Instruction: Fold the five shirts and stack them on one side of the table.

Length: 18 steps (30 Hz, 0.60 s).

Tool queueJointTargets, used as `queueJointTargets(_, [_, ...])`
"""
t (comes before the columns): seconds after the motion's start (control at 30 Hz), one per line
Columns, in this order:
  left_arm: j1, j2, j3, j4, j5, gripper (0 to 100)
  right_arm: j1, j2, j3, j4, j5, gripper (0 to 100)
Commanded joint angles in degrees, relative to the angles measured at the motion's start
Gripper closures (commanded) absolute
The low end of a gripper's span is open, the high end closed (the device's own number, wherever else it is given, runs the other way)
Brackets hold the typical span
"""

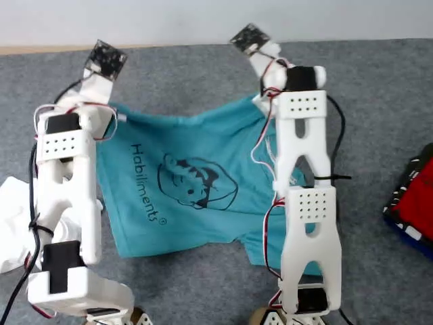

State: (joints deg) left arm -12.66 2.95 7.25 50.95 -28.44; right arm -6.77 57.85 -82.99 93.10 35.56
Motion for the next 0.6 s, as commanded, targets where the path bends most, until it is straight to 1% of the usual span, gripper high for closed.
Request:
queueJointTargets(0.0, [1.05, 3.08, -6.55, -1.67, 0.97, 97, 3.03, -0.57, -2.46, -2.68, 0.70, 98.7])
queueJointTargets(0.13, [1.14, 10.37, -14.64, 1.41, 0.97, 97, 4.62, -0.48, -2.37, -4.44, 1.85, 98.7])
queueJointTargets(0.3, [2.64, 22.42, -27.47, 2.37, 1.05, 97, 6.02, -0.40, -1.41, -11.56, 1.93, 98.7])
queueJointTargets(0.37, [3.60, 27.25, -33.36, 3.87, 1.05, 97, 6.02, -0.57, -0.09, -13.93, 3.16, 98.7])
queueJointTargets(0.57, [5.36, 39.56, -54.11, 15.65, 1.05, 97, 7.78, -0.75, 0.35, -17.27, 3.69, 98.7])
